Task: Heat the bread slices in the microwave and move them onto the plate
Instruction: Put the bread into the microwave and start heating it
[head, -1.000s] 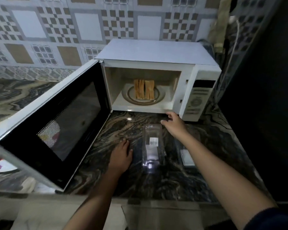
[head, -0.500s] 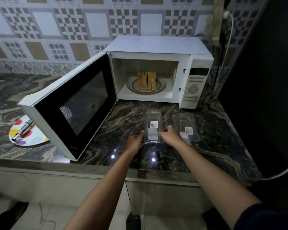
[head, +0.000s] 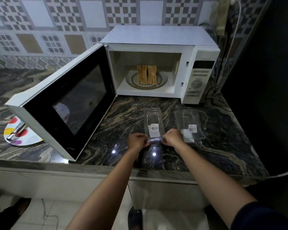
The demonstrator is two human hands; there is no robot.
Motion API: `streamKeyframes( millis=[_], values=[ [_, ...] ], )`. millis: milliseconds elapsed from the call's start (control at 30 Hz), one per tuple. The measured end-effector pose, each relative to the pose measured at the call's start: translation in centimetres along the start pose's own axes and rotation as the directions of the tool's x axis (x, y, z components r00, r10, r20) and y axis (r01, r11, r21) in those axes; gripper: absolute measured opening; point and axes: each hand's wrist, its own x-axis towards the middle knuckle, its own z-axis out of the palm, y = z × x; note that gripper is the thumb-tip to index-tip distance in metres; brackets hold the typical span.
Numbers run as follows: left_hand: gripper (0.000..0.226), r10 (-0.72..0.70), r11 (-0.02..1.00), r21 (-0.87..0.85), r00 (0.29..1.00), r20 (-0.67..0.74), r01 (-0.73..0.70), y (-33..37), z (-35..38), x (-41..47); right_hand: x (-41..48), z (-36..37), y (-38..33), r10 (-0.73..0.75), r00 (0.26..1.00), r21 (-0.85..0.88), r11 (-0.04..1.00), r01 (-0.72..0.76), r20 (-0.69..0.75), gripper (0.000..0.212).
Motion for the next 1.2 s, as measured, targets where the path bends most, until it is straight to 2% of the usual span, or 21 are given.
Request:
streamKeyframes(
  millis=[200,433,733,800,900,967,1067,1133,1200],
  values=[
    [0.014,0.008,1.0,-0.004,1.0,-0.002,-0.008,0.1,-0.5,0.2,0.1,0.6,0.2,0.008,0.999,0.016,1.0,-0.008,-0.034,0.024],
    [0.03,0.006,0.999,0.05,0.998,-0.055,-0.003,0.4,-0.4,0.0,-1.0,0.4,-0.2,0.0,0.999,-0.047,0.999,-0.002,-0.048,0.022],
    [0.031,-0.035,0.999,0.013,0.995,-0.096,0.037,0.2,-0.6,-0.4,-1.3,0.6,-0.2,-0.026,0.999,-0.047,0.999,0.024,-0.045,0.025],
    [0.026,-0.02,0.999,0.024,0.994,-0.107,0.023,0.1,-0.6,-0.4,-1.2,0.8,-0.2,-0.035,0.999,-0.109,0.994,0.031,-0.034,0.024],
    [0.01,0.012,0.995,0.101,0.991,-0.132,0.002,-0.3,-0.8,-0.2,-1.7,1.1,-0.5,-0.072,0.997,-0.205,0.976,0.067,-0.015,0.01],
    [0.013,0.038,0.976,0.219,0.988,-0.148,-0.005,-0.4,-0.9,-0.2,-2.2,1.0,-1.0,-0.092,0.996,-0.282,0.955,0.091,0.007,0.014],
    [0.02,0.143,0.892,0.45,0.974,-0.177,-0.049,0.7,-0.7,-1.3,-3.7,0.0,-2.4,-0.111,0.989,-0.403,0.904,0.143,0.101,0.011],
    [0.022,0.174,0.883,0.466,0.962,-0.208,-0.059,1.8,-0.4,-2.1,-4.2,-1.2,-3.1,-0.117,0.983,-0.414,0.895,0.166,0.141,0.012],
    [0.02,0.227,0.904,0.416,0.937,-0.265,-0.101,2.8,0.0,-2.8,-4.3,-2.6,-3.6,-0.187,0.976,-0.341,0.915,0.214,0.112,0.015]
  ],
)
